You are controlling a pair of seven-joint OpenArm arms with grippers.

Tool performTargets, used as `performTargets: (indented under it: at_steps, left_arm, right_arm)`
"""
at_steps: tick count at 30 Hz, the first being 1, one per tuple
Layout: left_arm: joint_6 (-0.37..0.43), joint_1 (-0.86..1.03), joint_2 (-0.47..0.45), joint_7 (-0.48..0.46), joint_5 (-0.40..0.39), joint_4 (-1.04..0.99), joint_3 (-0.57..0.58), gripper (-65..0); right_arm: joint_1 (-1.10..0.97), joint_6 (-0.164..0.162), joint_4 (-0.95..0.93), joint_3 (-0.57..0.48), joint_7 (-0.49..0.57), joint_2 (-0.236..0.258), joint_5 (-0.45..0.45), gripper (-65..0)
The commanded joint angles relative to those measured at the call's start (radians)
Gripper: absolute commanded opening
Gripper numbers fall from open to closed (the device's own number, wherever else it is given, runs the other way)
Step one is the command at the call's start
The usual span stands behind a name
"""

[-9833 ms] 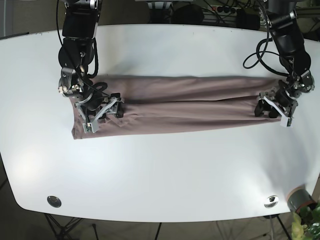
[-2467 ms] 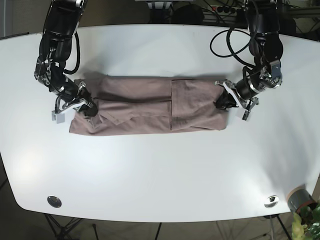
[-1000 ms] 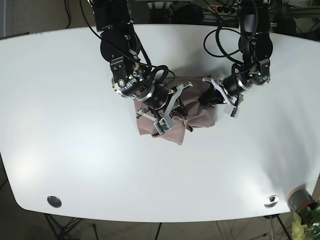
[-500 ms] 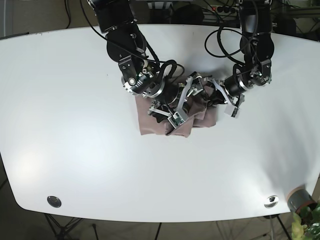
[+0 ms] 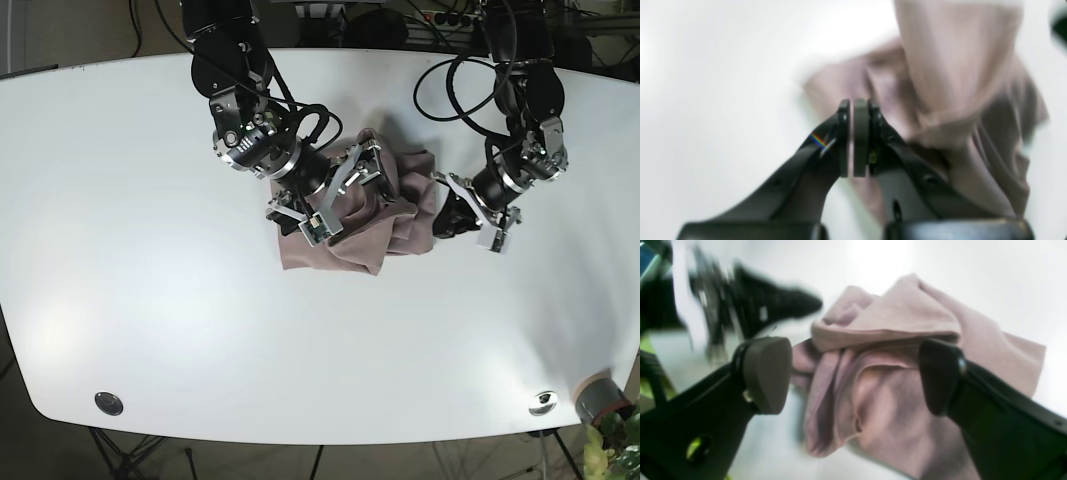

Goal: Fold the T-shirt properly

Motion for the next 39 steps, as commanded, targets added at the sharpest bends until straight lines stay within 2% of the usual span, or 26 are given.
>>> performTargets:
  at_steps: [1,5,12,16,26,30,32,36,39]
  left_arm:
    - [-0.004,0.006,-0.013,-0.018,-0.017,0.038,-0.029,-65.0]
    - [-0.004,0.018,-0.048,-0.018,-0.017,0.042,-0.127,-65.0]
    - [-0.004,0.043,-0.122,-0.018,-0.016,0.0,-0.25,-65.0]
    - [-0.004,0.046,-0.128,-0.018,-0.016,-0.016,-0.289,-65.0]
    - [-0.004,0.08,-0.125,-0.018,-0.016,-0.014,-0.368,-65.0]
    - [-0.004,0.08,-0.123,-0.018,-0.014,-0.013,-0.416,-65.0]
    - [-0.004,0.08,-0.125,-0.018,-0.016,-0.008,-0.417,-65.0]
    - [-0.004,0.08,-0.126,-0.018,-0.016,-0.007,-0.419,-65.0]
    - [-0.004,0.075,-0.126,-0.018,-0.016,-0.007,-0.416,-65.0]
  right_arm:
    - [0.006,0.006,0.037,0.001,0.026,0.001,0.041,-8.2]
    - [-0.011,0.004,0.033,0.041,0.026,0.041,0.09,-8.2]
    - [-0.008,0.004,-0.055,0.07,0.026,0.05,0.114,-8.2]
    - [0.038,0.004,-0.159,0.064,0.026,0.04,0.116,-8.2]
    - [0.199,0.004,-0.377,-0.013,0.029,-0.071,0.114,-8.2]
    - [0.292,0.004,-0.428,-0.095,0.032,-0.072,0.117,-8.2]
    - [0.343,0.004,-0.431,-0.138,0.032,-0.072,0.148,-8.2]
    - [0.383,0.003,-0.402,-0.143,0.03,-0.072,0.249,-8.2]
    - [0.389,0.003,-0.368,-0.141,0.026,-0.072,0.26,-8.2]
